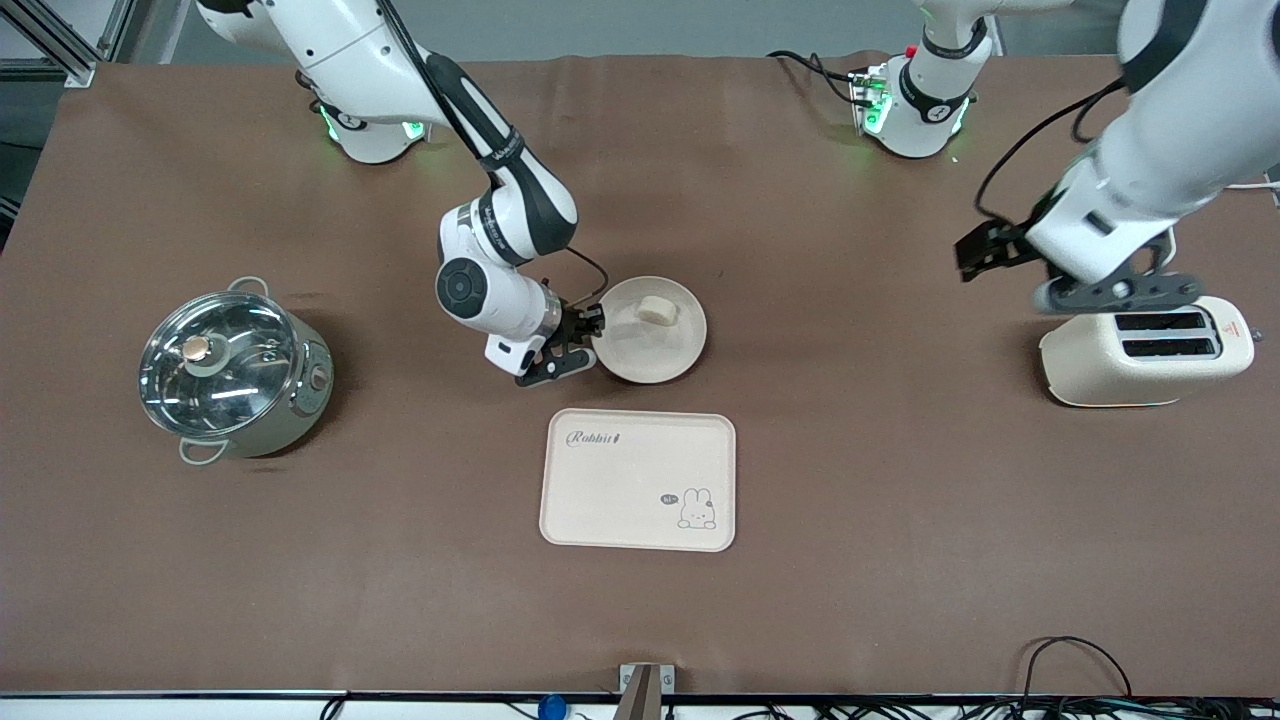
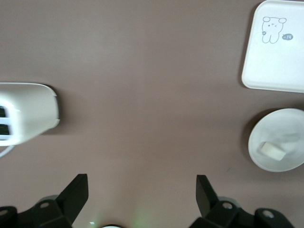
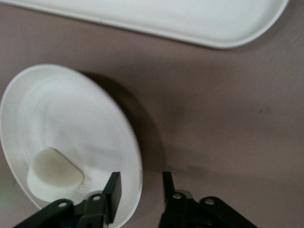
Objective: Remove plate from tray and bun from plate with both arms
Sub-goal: 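Set the plate on the table while the left gripper reaches the bun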
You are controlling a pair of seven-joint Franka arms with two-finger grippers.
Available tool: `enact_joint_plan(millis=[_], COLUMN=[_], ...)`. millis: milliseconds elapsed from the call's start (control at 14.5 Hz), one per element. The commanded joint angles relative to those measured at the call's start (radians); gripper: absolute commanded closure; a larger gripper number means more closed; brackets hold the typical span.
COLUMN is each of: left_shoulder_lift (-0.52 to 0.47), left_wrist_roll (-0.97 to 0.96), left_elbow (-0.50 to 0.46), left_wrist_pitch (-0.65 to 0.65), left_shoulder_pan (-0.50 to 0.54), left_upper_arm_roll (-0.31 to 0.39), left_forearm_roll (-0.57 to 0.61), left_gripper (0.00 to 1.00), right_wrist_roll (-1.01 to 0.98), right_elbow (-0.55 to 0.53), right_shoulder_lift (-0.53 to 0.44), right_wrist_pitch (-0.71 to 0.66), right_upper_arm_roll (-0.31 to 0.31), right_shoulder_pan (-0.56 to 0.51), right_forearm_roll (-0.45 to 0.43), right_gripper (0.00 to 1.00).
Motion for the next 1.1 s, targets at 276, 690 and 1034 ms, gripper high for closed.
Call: enact_joint_plan(millis=[276,690,1034], left_shoulder_lift=[0.215,0.416,0.539], left_wrist_roll=[-0.481,-0.951,-1.262], left_elbow=[0.014,0.022,0.005], left_wrist_pitch=[0.174,0.378,0.471], left_shoulder_pan=[-0.176,-0.397,-0.510], left_upper_arm_roll=[-0.067,-0.067,-0.067], left_forearm_roll=[0.015,0.119,0.197], left_gripper=[0.00,0.00,0.00], right_wrist_roll=[-0.072,-0.196,-0.200], right_elbow=[0.308,0.411,0.491], right_shoulder_lift=[-0.042,-0.252,-0.488], right_wrist_pitch=[-0.563,-0.733,-0.982], right_upper_arm_roll=[-0.012,-0.016,-0.016], right_shoulder_pan=[-0.398,-0.650,-0.721], right_forearm_roll=[-0.136,-0.399,-0.568], right_gripper=[0.00,0.00,0.00])
